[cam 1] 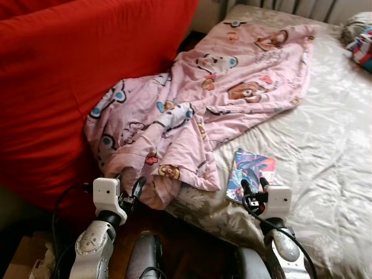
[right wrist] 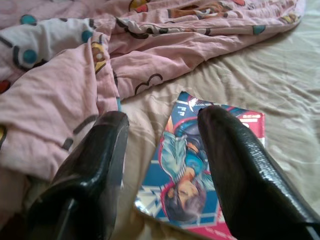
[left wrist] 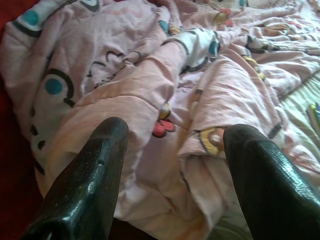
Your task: Clean up the room
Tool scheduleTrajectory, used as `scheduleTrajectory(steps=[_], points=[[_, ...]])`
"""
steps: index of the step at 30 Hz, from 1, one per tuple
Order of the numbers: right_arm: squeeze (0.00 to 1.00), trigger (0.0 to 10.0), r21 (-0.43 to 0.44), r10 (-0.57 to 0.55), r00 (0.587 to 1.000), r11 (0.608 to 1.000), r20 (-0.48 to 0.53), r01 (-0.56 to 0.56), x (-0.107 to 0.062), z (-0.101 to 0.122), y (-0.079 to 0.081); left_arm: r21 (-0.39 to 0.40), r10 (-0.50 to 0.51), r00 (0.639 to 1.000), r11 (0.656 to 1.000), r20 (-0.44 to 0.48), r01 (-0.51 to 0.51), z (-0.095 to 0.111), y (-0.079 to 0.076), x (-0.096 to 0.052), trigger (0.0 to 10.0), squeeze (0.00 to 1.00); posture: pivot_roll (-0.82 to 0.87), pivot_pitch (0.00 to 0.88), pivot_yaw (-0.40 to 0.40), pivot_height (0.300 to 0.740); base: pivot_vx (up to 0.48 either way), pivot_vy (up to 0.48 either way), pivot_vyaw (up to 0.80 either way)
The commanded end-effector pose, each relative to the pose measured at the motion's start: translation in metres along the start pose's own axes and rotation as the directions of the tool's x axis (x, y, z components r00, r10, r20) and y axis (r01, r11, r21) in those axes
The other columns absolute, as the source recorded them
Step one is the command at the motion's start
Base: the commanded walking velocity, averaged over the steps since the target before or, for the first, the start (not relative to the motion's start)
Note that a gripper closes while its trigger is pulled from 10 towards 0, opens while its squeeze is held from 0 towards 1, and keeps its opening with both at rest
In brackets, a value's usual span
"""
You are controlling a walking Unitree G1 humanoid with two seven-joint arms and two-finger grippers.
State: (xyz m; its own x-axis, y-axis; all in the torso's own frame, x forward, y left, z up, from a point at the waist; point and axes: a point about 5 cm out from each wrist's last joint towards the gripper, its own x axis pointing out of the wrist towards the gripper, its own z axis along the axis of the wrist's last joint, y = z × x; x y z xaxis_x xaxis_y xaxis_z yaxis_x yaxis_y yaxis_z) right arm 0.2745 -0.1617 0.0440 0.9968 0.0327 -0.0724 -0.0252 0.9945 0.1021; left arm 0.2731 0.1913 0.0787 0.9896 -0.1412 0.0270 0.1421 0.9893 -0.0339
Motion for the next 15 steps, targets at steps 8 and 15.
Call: scheduleTrajectory(steps=[8, 15], points=[[0.00, 10.0, 0.039, -0.052, 0.998, 0.998, -0.043, 0.054, -0.0023, -0.0081, -0.0066, -0.011, -0.008, 1.000, 1.000, -0.021, 0.007, -0.0041, -0.0001, -0.0036, 10.0, 0.00, 0.02, 0.257, 0.019, 0.630, 0.295, 0.000, -0.70], [0.00, 10.0, 0.071, -0.103, 0.993, 0.992, -0.064, 0.108, -0.0012, -0.0118, -0.0126, -0.006, -0.002, 1.000, 1.000, -0.024, 0.002, -0.0040, 0.0009, -0.0042, 10.0, 0.00, 0.02, 0.259, 0.021, 0.630, 0.042, 0.000, -0.07]])
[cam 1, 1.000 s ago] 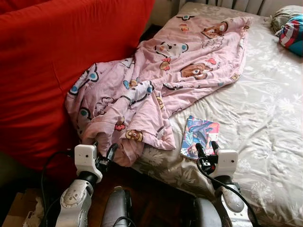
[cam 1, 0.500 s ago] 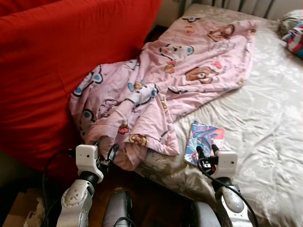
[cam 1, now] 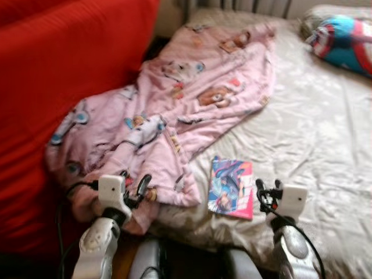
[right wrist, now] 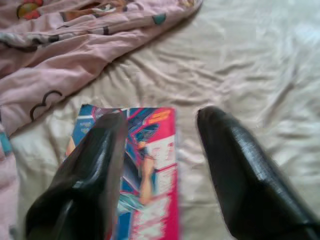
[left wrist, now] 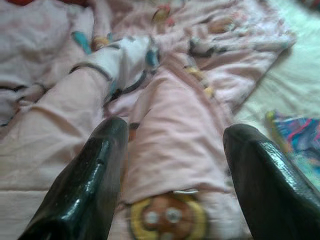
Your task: Clean up the room
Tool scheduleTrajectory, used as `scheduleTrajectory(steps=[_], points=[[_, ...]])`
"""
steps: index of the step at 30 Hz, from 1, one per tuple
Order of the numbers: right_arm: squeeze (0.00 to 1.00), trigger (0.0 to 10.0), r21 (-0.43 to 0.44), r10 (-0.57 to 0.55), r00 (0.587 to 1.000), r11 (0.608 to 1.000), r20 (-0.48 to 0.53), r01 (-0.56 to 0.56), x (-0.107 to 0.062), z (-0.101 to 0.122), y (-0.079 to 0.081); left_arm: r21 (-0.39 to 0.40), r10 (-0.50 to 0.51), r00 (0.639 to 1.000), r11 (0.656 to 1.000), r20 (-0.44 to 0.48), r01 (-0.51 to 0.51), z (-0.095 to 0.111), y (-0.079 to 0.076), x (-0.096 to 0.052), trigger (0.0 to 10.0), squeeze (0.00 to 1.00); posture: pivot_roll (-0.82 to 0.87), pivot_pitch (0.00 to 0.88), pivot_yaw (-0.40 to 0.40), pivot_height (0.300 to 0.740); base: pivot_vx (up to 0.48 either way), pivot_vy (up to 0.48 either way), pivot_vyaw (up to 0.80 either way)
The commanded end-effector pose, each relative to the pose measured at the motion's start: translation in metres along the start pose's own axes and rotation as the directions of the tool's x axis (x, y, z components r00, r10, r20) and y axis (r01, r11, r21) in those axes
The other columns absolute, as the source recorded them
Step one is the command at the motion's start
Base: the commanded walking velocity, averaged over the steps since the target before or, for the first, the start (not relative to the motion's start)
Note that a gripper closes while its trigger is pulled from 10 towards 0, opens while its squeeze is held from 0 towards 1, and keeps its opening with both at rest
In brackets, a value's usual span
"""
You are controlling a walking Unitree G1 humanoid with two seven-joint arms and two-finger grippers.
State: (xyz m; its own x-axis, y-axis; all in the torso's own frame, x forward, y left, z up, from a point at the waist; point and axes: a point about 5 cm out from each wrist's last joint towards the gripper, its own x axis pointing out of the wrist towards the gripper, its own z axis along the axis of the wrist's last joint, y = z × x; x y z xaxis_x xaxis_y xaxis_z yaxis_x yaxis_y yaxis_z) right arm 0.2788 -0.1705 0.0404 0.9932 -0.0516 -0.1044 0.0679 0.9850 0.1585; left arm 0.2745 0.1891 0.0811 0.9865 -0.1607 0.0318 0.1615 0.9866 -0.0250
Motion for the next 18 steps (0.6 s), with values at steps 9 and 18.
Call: scheduleTrajectory(steps=[9, 18], points=[[0.00, 10.0, 0.067, -0.036, 0.994, 0.997, -0.102, 0.043, 0.011, -0.011, -0.009, -0.014, 0.007, 1.000, 1.000, -0.028, -0.008, -0.006, 0.001, -0.005, 10.0, 0.00, 0.02, 0.269, 0.030, 0.630, 0.000, 0.000, 0.00], [0.00, 10.0, 0.087, 0.026, 0.995, 0.996, -0.094, -0.018, 0.030, -0.002, 0.010, -0.019, 0.009, 1.000, 1.000, -0.023, -0.009, -0.003, 0.000, -0.002, 10.0, 0.00, 0.04, 0.280, 0.043, 0.630, 0.000, 0.000, 0.00]])
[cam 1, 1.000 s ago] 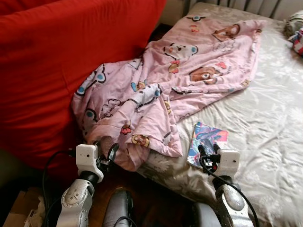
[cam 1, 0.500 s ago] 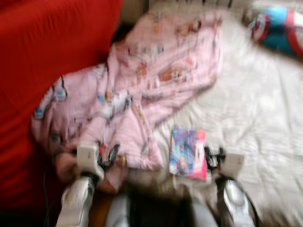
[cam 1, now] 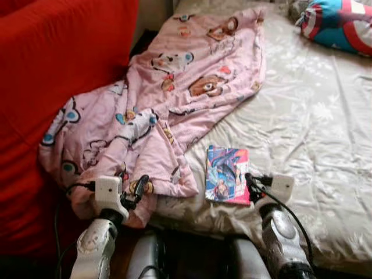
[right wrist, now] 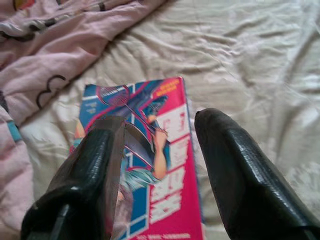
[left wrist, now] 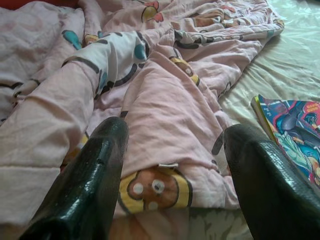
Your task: Clean up the room
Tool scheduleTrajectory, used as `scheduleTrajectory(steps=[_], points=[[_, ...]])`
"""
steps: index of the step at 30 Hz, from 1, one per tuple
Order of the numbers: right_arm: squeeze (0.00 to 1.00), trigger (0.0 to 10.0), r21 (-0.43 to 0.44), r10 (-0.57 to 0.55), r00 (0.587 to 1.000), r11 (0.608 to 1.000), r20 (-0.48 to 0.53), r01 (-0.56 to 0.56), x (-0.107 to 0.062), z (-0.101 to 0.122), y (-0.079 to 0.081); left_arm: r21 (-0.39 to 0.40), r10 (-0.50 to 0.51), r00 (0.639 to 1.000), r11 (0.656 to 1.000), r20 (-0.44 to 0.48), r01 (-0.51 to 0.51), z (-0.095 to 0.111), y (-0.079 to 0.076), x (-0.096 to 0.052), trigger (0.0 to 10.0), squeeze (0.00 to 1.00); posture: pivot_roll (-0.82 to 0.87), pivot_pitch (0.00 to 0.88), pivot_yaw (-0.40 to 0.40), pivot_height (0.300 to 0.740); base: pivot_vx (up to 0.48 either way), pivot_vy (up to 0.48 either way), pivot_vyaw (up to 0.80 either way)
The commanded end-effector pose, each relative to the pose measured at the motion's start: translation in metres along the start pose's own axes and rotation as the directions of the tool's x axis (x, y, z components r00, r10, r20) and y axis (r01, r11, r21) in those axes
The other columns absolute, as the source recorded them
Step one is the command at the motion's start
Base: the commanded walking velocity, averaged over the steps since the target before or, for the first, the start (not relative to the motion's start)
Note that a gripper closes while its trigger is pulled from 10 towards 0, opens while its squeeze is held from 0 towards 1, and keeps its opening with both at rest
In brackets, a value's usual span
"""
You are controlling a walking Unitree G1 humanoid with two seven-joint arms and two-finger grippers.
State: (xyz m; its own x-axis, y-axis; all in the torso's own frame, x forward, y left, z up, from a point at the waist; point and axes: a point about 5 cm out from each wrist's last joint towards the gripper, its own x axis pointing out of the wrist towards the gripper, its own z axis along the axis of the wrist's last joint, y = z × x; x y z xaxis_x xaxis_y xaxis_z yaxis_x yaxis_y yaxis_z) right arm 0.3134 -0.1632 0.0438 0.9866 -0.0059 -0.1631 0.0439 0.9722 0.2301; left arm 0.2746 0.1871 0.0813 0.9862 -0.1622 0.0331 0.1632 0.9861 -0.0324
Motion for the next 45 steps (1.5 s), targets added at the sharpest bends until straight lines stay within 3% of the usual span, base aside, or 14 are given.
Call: scheduleTrajectory(steps=[1, 6, 15, 22, 34, 45], points=[[0.00, 10.0, -0.028, 0.004, 0.999, 1.000, -0.050, -0.005, -0.001, -0.010, 0.004, -0.014, 0.016, 1.000, 1.000, -0.021, -0.016, -0.003, 0.003, -0.003, 10.0, 0.00, 0.04, 0.284, 0.047, 0.630, 0.000, 0.000, 0.00], [0.00, 10.0, -0.023, 0.034, 0.998, 0.999, -0.057, -0.036, 0.000, -0.013, 0.012, -0.022, 0.021, 1.000, 1.000, -0.017, -0.022, -0.002, 0.003, -0.002, 10.0, 0.00, 0.04, 0.291, 0.050, 0.605, 0.000, 0.000, 0.00], [0.00, 10.0, -0.016, 0.005, 0.998, 1.000, -0.067, -0.007, 0.003, -0.014, 0.010, -0.027, 0.027, 0.999, 0.999, -0.019, -0.027, -0.002, 0.002, -0.006, 10.0, 0.00, 0.05, 0.312, 0.058, 0.605, 0.000, 0.000, 0.00], [0.00, 10.0, -0.024, 0.023, 0.998, 0.999, -0.062, -0.025, 0.009, -0.010, 0.018, -0.012, 0.053, 0.999, 0.999, -0.013, -0.053, 0.001, 0.007, -0.007, 10.0, 0.00, 0.07, 0.331, 0.066, 0.605, 0.000, 0.000, 0.00], [0.00, 10.0, -0.054, -0.038, 0.995, 0.998, -0.095, 0.033, 0.012, -0.008, 0.006, -0.009, 0.053, 0.998, 0.999, -0.021, -0.054, 0.003, 0.006, -0.012, 10.0, 0.00, 0.08, 0.359, 0.082, 0.595, 0.000, 0.000, 0.00], [0.00, 10.0, -0.015, -0.073, 0.995, 0.997, -0.064, 0.072, 0.017, 0.002, 0.001, 0.001, 0.056, 0.998, 0.998, -0.036, -0.056, 0.005, 0.008, -0.020, 10.0, 0.00, 0.12, 0.377, 0.099, 0.586, 0.000, 0.000, 0.00]])
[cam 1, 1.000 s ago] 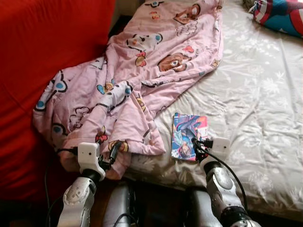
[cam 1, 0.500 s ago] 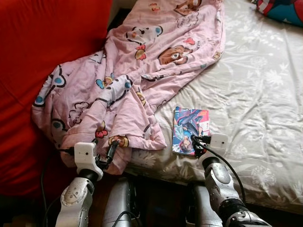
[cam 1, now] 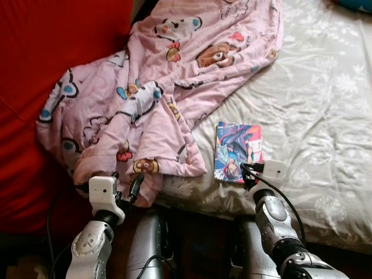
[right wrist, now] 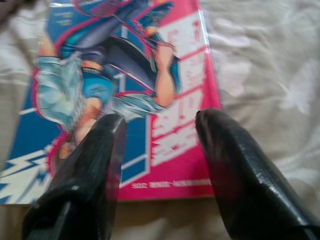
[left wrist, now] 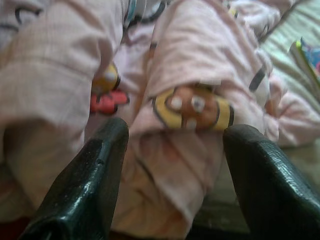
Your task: Clean up the room
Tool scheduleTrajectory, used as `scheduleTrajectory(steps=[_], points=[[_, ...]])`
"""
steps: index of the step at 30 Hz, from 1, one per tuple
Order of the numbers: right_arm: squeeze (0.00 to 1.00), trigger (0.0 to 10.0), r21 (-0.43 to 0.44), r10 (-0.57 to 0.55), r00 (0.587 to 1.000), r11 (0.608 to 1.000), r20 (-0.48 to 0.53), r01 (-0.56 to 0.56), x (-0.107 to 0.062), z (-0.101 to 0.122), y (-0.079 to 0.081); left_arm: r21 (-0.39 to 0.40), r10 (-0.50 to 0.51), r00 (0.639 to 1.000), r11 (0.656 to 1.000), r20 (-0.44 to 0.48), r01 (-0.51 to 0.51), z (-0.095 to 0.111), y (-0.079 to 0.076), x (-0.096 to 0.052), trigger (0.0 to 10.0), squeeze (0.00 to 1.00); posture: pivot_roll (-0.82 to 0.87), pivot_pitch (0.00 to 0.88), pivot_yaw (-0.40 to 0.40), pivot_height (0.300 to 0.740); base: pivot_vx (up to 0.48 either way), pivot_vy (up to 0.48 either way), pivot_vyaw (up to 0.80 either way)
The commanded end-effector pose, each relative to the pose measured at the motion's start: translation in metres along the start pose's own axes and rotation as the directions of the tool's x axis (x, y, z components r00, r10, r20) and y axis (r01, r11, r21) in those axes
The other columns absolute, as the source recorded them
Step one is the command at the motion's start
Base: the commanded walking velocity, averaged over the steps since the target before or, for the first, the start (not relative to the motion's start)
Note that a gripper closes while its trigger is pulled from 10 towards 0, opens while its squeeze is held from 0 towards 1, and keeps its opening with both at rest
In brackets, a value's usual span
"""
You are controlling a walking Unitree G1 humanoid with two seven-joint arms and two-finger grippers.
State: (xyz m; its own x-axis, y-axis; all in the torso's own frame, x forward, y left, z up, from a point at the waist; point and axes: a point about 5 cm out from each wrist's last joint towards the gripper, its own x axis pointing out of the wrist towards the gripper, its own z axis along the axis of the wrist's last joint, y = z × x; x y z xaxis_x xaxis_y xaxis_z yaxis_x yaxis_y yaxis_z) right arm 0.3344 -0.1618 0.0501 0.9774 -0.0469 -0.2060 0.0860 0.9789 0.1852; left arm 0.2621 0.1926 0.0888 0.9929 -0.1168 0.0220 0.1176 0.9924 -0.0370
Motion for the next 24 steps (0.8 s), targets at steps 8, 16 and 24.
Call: scheduleTrajectory(steps=[8, 16, 24], points=[[0.00, 10.0, 0.053, -0.077, 0.997, 0.996, -0.014, 0.078, 0.001, 0.001, -0.017, 0.021, 0.012, 0.999, 1.000, -0.041, -0.012, -0.002, 0.008, -0.012, 10.0, 0.00, 0.14, 0.385, 0.114, 0.586, 0.000, 0.000, 0.00], [0.00, 10.0, 0.116, -0.128, 0.991, 0.985, -0.035, 0.131, -0.001, -0.002, -0.027, 0.030, 0.002, 0.998, 1.000, -0.059, 0.000, -0.004, 0.008, -0.015, 10.0, 0.00, 0.14, 0.390, 0.122, 0.586, 0.000, 0.000, 0.00], [0.00, 10.0, 0.188, -0.118, 0.989, 0.973, -0.091, 0.133, -0.007, -0.016, -0.029, 0.039, -0.011, 0.997, 0.999, -0.072, 0.014, -0.005, 0.007, -0.016, 10.0, 0.00, 0.15, 0.392, 0.128, 0.586, 0.000, 0.000, 0.00]])
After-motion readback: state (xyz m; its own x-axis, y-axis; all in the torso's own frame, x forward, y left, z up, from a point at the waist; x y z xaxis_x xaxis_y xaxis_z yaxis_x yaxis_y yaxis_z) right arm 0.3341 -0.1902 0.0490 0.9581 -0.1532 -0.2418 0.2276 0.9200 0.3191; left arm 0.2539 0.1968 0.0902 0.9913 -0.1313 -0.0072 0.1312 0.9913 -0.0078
